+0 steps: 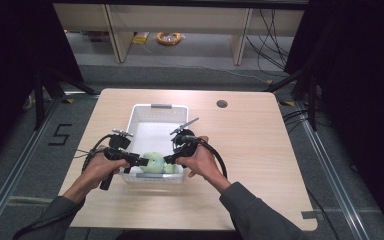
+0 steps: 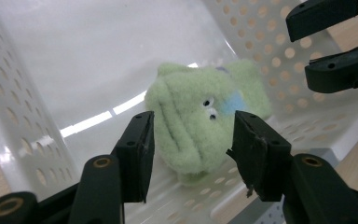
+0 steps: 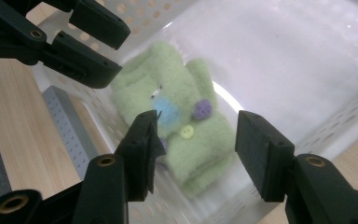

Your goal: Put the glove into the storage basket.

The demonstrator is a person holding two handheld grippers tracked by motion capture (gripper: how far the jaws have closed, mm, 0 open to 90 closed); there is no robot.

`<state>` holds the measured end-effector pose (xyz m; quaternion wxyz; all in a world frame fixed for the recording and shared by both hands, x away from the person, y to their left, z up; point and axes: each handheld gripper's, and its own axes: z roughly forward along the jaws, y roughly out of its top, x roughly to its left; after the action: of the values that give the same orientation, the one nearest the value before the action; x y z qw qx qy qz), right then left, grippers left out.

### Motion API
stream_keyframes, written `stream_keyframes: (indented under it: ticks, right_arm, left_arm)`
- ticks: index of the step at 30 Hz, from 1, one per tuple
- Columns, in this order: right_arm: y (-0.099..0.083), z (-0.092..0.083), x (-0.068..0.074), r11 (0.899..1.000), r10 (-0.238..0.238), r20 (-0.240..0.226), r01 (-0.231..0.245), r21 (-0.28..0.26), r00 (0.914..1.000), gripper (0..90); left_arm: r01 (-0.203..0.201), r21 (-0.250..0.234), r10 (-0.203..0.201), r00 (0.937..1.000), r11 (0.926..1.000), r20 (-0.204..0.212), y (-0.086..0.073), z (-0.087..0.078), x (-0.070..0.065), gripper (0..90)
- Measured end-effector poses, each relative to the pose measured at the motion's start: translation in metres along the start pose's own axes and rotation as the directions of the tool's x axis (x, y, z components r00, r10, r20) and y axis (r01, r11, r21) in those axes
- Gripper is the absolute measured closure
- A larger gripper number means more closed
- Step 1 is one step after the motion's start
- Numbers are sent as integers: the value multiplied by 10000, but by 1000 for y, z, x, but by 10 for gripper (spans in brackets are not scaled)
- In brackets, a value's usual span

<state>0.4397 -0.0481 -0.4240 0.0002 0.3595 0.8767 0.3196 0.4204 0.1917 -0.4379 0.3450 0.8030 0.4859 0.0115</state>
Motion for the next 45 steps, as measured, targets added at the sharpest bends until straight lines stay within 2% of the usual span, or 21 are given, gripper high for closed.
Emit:
stream_keyframes:
  ticks: [1, 2, 4, 5, 6, 7, 10, 12, 16, 18, 19, 25, 26, 27, 31, 33, 35, 37, 40, 43, 45]
  right_arm:
    - [0, -3, -1, 9996, -188, -41, 187, -207, 9998, 486]
    - [0, -3, -1, 9996, -188, -41, 187, -207, 9998, 486]
    - [-1, -8, -3, 9990, -272, 8, 272, -365, 9996, 475]
    - [-3, -15, -1, 9995, 221, 120, -218, -232, 9997, 462]
    - [-3, -15, -1, 9995, 221, 120, -218, -232, 9997, 462]
    - [-5, -20, -5, 9978, -235, 3, 234, -619, 9997, 447]
    - [-7, -26, -6, 9972, -189, -40, 186, -725, 9998, 440]
    - [-11, -33, -7, 9976, 97, 86, -91, -684, 9999, 435]
    - [-18, -42, -13, 9934, -211, 60, 216, -1128, 9998, 424]
    - [-22, -47, -14, 9933, -66, 225, 92, -1155, 9997, 415]
    - [-26, -49, -17, 9899, -260, -20, 254, -1393, 9997, 412]
    - [-35, -57, -23, 9886, -158, -238, 120, -1500, 9996, 403]
    - [-36, -59, -25, 9860, -523, -216, 482, -1595, 9984, 402]
    - [-40, -62, -25, 9871, -13, -340, -42, -1600, 9994, 398]
    - [-45, -65, -27, 9853, -7, -418, -65, -1706, 9991, 393]
    - [-48, -69, -28, 9850, 47, -275, -94, -1723, 9996, 391]
    - [-53, -71, -30, 9827, 94, -411, -168, -1847, 9991, 390]
    - [-55, -72, -32, 9817, -24, -406, -54, -1904, 9992, 390]
    - [-60, -76, -32, 9811, 81, -354, -147, -1928, 9993, 388]
    - [-66, -80, -31, 9782, 220, -584, -336, -2052, 9981, 386]
    - [-69, -82, -33, 9777, 104, -418, -190, -2093, 9991, 384]
  left_arm:
    - [-136, 48, 136, 9999, 9999, -7, 1, -2, 1, 479]
    - [19, -119, -19, 10000, 9999, 44, 1, -3, -1, 479]
    - [-14, -226, 15, 10000, 9997, 48, 2, -7, -1, 464]
    - [-28, -355, 35, 9998, 9994, 188, 2, -11, -3, 457]
    - [-28, -355, 35, 9998, 9994, 188, 2, -11, -3, 448]
    - [31, -451, -25, 9999, 9990, 129, 2, -13, -5, 442]
    - [-73, -591, 88, 9996, 9982, 256, 0, -15, -12, 432]
    - [-122, -661, 144, 9994, 9977, 323, -2, -17, -16, 424]
    - [-110, -834, 148, 9989, 9965, 452, -6, -19, -26, 405]
    - [-247, -835, 296, 9978, 9962, 587, -8, -20, -33, 397]
    - [-182, -907, 238, 9978, 9957, 614, -8, -20, -36, 391]
    - [-152, -1272, 268, 9956, 9918, 900, -13, -20, -53, 376]
    - [-208, -1215, 325, 9950, 9924, 948, -13, -20, -55, 373]
    - [-212, -1263, 335, 9948, 9918, 966, -14, -20, -57, 367]
    - [-267, -1258, 421, 9918, 9917, 1208, -18, -19, -66, 361]
    - [-353, -1331, 520, 9909, 9905, 1241, -20, -19, -70, 361]
    - [-369, -1368, 563, 9884, 9899, 1413, -22, -19, -75, 360]
    - [-398, -1426, 594, 9889, 9890, 1364, -23, -19, -77, 359]
    - [-448, -1423, 657, 9871, 9888, 1460, -26, -20, -81, 358]
    - [-438, -1529, 685, 9846, 9873, 1606, -29, -20, -85, 358]
    - [-474, -1575, 734, 9838, 9864, 1636, -32, -18, -88, 357]
